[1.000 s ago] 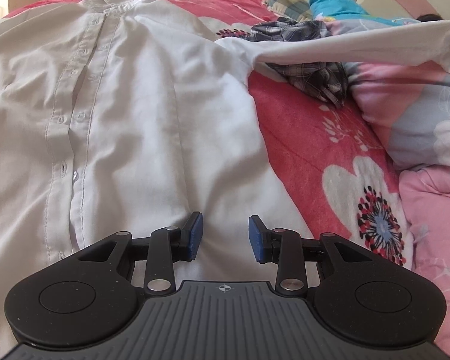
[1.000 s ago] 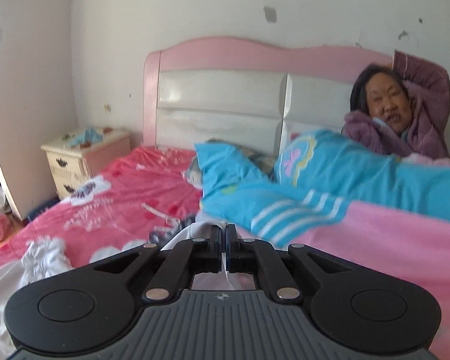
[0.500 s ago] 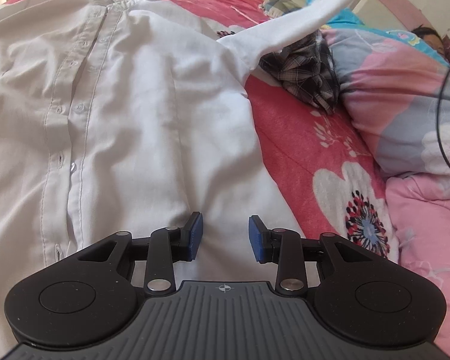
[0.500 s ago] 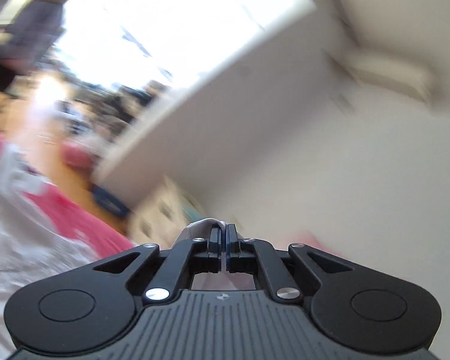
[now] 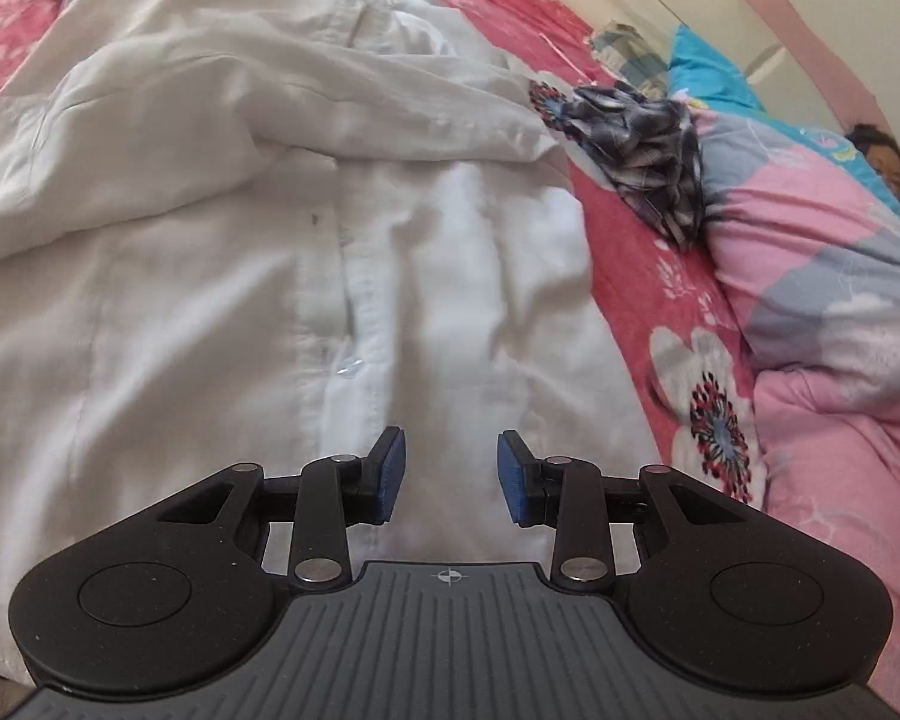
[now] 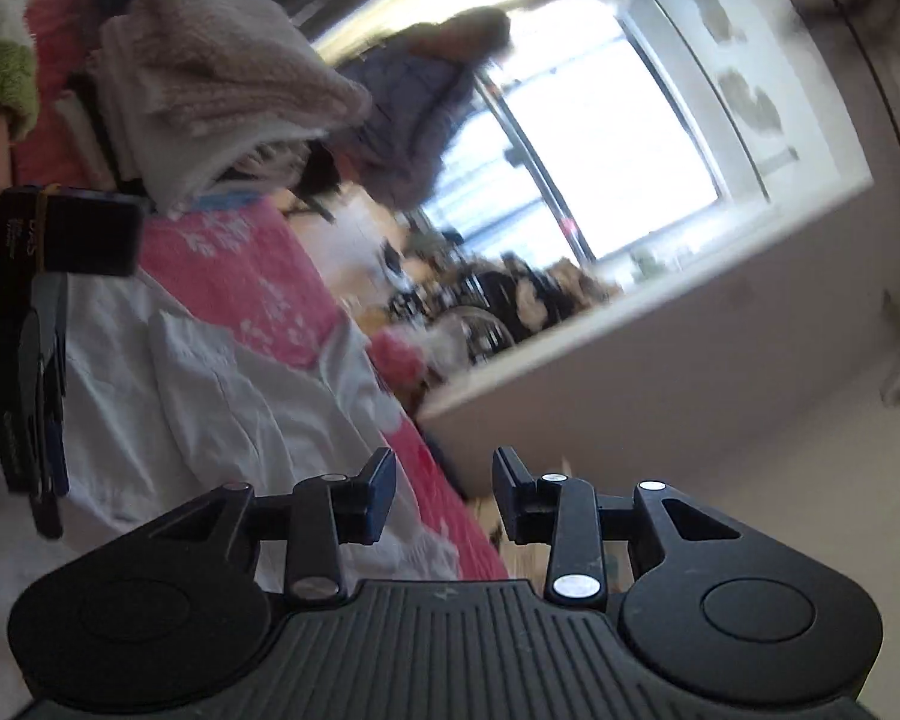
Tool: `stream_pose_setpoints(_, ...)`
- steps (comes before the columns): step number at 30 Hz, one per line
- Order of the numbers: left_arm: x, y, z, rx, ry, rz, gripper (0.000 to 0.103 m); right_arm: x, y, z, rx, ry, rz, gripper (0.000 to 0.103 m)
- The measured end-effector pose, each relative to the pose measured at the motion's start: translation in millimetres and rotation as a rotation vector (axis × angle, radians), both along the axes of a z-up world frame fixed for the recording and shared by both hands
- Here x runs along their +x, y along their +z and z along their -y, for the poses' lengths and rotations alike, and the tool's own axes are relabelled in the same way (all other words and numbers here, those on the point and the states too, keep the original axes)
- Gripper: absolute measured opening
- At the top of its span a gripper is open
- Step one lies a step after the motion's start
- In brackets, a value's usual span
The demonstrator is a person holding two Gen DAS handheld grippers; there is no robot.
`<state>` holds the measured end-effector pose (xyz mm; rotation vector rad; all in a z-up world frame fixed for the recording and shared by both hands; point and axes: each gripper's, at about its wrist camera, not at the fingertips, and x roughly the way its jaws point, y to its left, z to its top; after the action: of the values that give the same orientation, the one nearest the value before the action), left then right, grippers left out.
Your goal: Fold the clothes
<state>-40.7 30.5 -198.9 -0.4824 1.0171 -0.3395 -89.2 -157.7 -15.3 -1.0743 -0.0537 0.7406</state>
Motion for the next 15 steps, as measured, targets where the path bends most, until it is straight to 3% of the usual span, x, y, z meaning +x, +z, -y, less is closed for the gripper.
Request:
stream_pose_setpoints(2,1,1,-8,-0.008,0.025,0.006,0.033,4,29,32,0.090,-0.183,-0.067,0.037)
stream_pose_setpoints(4,2,4,-15,-0.009,0.049,0.018,0.033,9,59,66,0.243,-0.340,-0.223,0.039)
stream_pose_setpoints(7,1,11,-25,-0.007,0.096,0.037,0.034,27,67,109,0.413,-0.458,-0.697,0.048)
stream_pose_setpoints(8,0,13,-28,-0.004,0.111,0.042,0.034,33,52,115,0.414,-0.468,-0.872,0.052)
stream_pose_setpoints(9,-1,15,-31,-0.001,0.127,0.047,0.034,34,32,116,0.387,-0.482,-0.980,0.052)
stream_pose_setpoints(12,-4,24,-43,0.027,0.157,0.056,0.035,28,-33,87,0.227,-0.551,-0.969,0.052)
stream_pose_setpoints(13,-5,27,-46,0.043,0.163,0.058,0.035,33,-49,83,0.253,-0.570,-1.017,0.051)
stream_pose_setpoints(15,-2,33,-53,0.077,0.170,0.063,0.035,53,-79,80,0.450,-0.604,-1.200,0.051)
